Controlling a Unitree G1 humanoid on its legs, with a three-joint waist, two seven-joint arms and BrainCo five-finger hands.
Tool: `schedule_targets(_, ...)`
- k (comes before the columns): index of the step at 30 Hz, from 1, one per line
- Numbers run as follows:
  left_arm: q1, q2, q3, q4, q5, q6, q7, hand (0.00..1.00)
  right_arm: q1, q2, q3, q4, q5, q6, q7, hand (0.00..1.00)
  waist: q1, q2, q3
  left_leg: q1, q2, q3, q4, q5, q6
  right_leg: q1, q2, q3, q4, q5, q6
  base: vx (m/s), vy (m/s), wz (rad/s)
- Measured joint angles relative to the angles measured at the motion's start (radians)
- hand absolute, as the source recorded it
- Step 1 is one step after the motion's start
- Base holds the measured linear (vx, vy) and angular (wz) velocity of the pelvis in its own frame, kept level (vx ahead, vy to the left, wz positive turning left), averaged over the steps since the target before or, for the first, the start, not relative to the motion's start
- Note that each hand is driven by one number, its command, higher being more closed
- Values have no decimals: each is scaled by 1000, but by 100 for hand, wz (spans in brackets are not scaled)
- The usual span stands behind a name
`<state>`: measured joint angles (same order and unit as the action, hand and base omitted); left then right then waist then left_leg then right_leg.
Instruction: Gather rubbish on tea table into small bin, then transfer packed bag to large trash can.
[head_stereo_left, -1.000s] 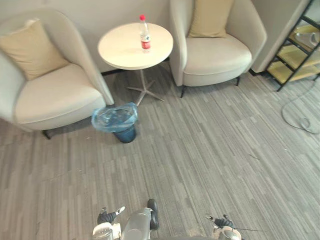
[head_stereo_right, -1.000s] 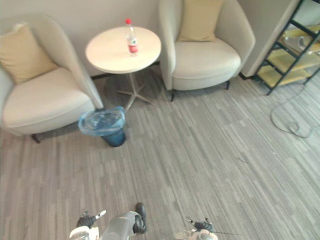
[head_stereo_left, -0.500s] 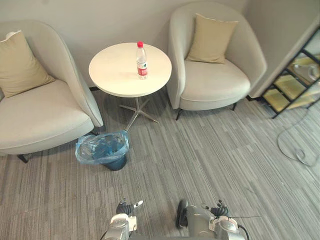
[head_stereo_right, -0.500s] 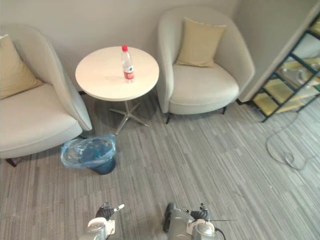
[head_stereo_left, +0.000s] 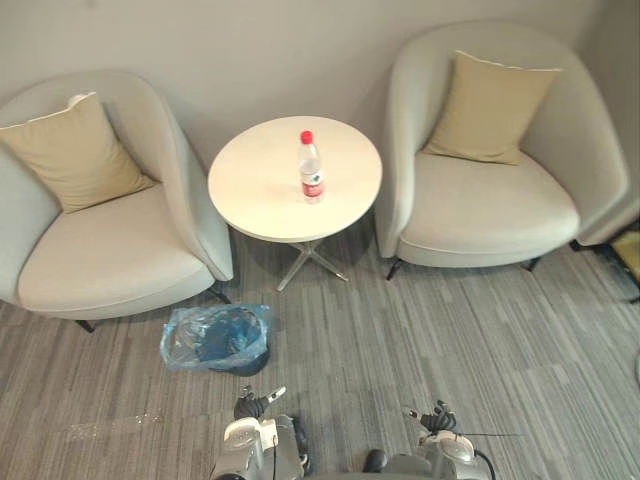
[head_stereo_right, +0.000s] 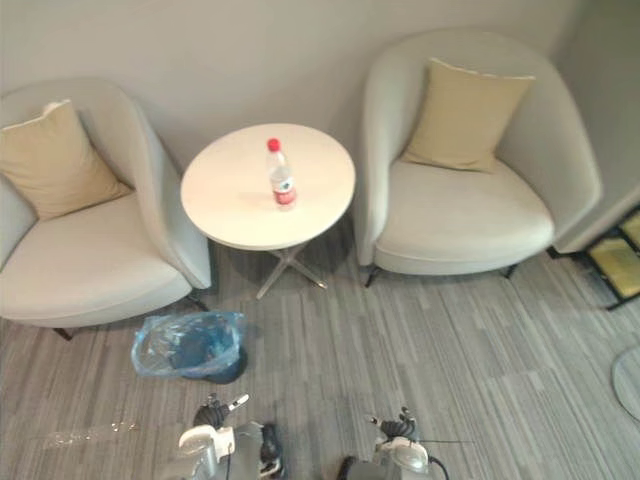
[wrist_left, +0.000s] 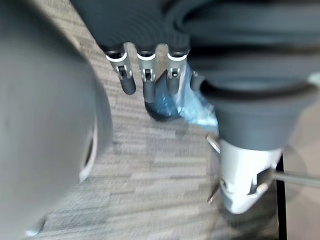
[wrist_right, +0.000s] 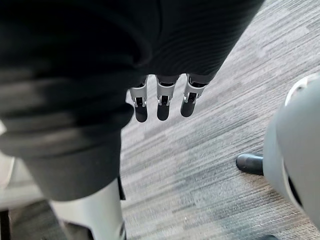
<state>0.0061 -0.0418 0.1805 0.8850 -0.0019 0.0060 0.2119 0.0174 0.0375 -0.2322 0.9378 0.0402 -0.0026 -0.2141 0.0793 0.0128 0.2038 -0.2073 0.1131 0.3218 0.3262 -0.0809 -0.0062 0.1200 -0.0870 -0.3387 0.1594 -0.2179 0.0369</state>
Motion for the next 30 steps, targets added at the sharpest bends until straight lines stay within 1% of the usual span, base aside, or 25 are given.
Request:
schedule_targets(2, -3, 15, -1, 7, 0, 0, -1, 0, 3, 21, 0, 6, -4, 3, 2, 0, 1, -26, -10, 6, -23, 6, 15, -41, 14, 7, -29, 30, 14, 0, 16, 424, 169, 8)
schedule_targets(3, -6, 18, -2, 17, 0, 0, -1, 0, -2, 22, 1, 17, -5, 5, 3, 0, 7, -26, -10, 38, -29, 21, 23, -77, 15, -8, -49, 55, 99, -14, 38, 338, 171, -21)
schedule_targets(4, -6, 19, -3, 26, 0, 1, -1, 0, -5, 22, 5, 18, -10, 7, 6, 0, 9, -26, -10, 68, -36, 25, 19, -102, 17, -37, -69, 77, 204, -24, 53, 307, 167, -32)
schedule_targets(6, -6, 41, -26, 57, 2, 6, -3, 0, -3, 20, 15, 5, -44, 6, 22, 0, -1, -33, -16, 157, -75, 15, 1, -164, 15, -194, -146, 140, 622, -9, 69, 294, 133, -2)
schedule_targets(8, -5, 59, -56, 82, 2, 11, -3, 0, 4, 19, 27, -20, -45, 6, 28, 0, -30, -47, -25, 215, -88, -19, 1, -187, 14, -262, -164, 155, 776, -31, 72, 349, 29, 65)
schedule_targets(10, -2, 59, -58, 82, 3, 10, -3, 0, 2, 16, 30, -19, -53, 5, 31, 0, -28, -48, -26, 268, -88, -45, -18, -187, 15, -315, -163, 145, 751, -62, 54, 431, -43, 68)
schedule_targets(11, 0, 56, -58, 82, 3, 11, -3, 0, 2, 14, 30, -20, -60, 3, 34, 0, -30, -43, -28, 289, -85, -65, -33, -187, 15, -340, -156, 145, 691, -70, 45, 437, -111, 63)
schedule_targets(12, 1, 52, -57, 82, 3, 13, -3, 0, 0, 9, 31, -23, -62, -1, 39, 0, -32, -34, -29, 305, -74, -90, -39, -190, 9, -368, -137, 158, 602, -70, 40, 384, -135, 62)
schedule_targets(13, 1, 49, -57, 80, 3, 13, -2, 0, -2, 6, 31, -24, -62, -1, 39, 0, -32, -30, -28, 317, -66, -105, -47, -194, 2, -379, -123, 169, 557, -67, 36, 308, -147, 62)
schedule_targets(14, -2, 45, -57, 80, 2, 13, -2, 0, -8, 1, 31, -22, -62, -1, 40, 0, -34, -20, -28, 326, -47, -130, -48, -202, -11, -395, -93, 200, 484, -58, 34, 286, -203, 52)
schedule_targets(15, -2, 43, -57, 80, 2, 13, -1, 0, -10, -2, 32, -23, -62, -1, 40, 0, -35, -14, -28, 332, -32, -151, -48, -208, -22, -402, -69, 225, 418, -34, 34, 367, -296, 67)
schedule_targets(16, 0, 44, -57, 80, 2, 12, 0, 0, -10, -3, 41, -20, -62, -1, 39, 0, -36, -20, -31, 345, -23, -179, -45, -220, -44, -396, -45, 272, 305, 32, 30, 455, -395, 66)
schedule_targets(17, 5, 48, -52, 86, 2, 11, -1, 0, -6, -1, 43, -20, -60, -1, 43, 0, -37, -36, -37, 351, -27, -209, -44, -237, -74, -388, -39, 308, 262, 124, 32, 393, -331, 57)
schedule_targets(18, 0, 27, -43, 94, 1, 13, -1, 0, -21, -18, 44, -9, -66, 0, 44, 0, -37, 2, -39, 363, 5, -235, -45, -244, -87, -385, -20, 281, 304, 113, 17, 360, -294, 54)
schedule_targets(19, 3, 4, -40, 96, 2, 12, -1, 0, -17, -38, 42, -2, -72, 1, 43, 0, -38, 24, -50, 366, 26, -256, -44, -223, -103, -375, -11, 257, 327, 61, 4, 319, -269, 43)
schedule_targets(20, 3, -15, -39, 96, 2, 9, -1, 0, -19, -45, 43, -1, -73, 3, 44, 0, -40, 32, -48, 364, 40, -266, -24, -219, -110, -363, -6, 238, 329, 37, -8, 356, -319, 50)
schedule_targets(21, 1, -14, -43, 99, 2, 11, -2, 0, -21, -48, 43, -1, -74, 4, 44, 0, -42, 46, -48, 342, 58, -282, 23, -218, -112, -344, 0, 213, 326, 27, -21, 315, -328, 63)
schedule_targets(22, -1, -14, -35, 93, 2, 16, -3, 0, -18, -46, 46, -8, -77, 1, 42, 0, -54, 48, -47, 260, 85, -300, 198, -189, -123, -302, 9, 172, 299, 11, -32, 233, -261, 70)
schedule_targets(23, -1, -18, -28, 79, 2, 20, -3, 0, -15, -45, 49, -9, -76, 1, 40, 0, -56, 46, -42, 209, 102, -296, 306, -153, -119, -269, 12, 152, 276, 8, -37, 193, -237, 71)
schedule_targets(24, -1, -14, -16, 61, 2, 24, -1, 0, -8, -43, 52, -8, -74, 1, 37, 0, -51, 32, -31, 155, 132, -271, 413, -158, -110, -225, 16, 140, 245, 6, -42, 146, -155, 41)
schedule_targets(25, -1, -16, -14, 49, 2, 24, 0, 0, -3, -41, 51, -7, -66, 1, 34, 0, -45, 35, -28, 137, 151, -226, 457, -170, -106, -183, 17, 125, 218, 8, -46, 167, -136, 30)
schedule_targets(26, 0, -16, -22, 44, 2, 24, 0, 0, 2, -41, 50, -5, -59, 1, 28, 0, -43, 27, -24, 128, 153, -173, 444, -177, -106, -147, 16, 120, 191, 9, -47, 118, -68, 12)
schedule_targets(28, 2, -13, -46, 45, 2, 24, -1, 0, 4, -41, 50, -5, -47, 0, 20, 0, -42, 35, -27, 115, 117, -138, 295, -172, -95, -127, 13, 120, 165, 10, -43, 96, 2, -3)
schedule_targets(29, 0, -13, -60, 52, 2, 26, -1, 0, 3, -43, 49, -5, -39, 1, 18, 0, -42, 42, -32, 104, 91, -139, 186, -144, -88, -128, 16, 120, 164, 11, -35, 116, 87, 1)
schedule_targets(30, -5, -14, -62, 61, 2, 27, -1, 0, 1, -42, 48, -3, -38, 0, 17, 0, -42, 46, -37, 119, 76, -138, 123, -146, -93, -131, 18, 127, 162, 12, -21, 128, 75, 15)
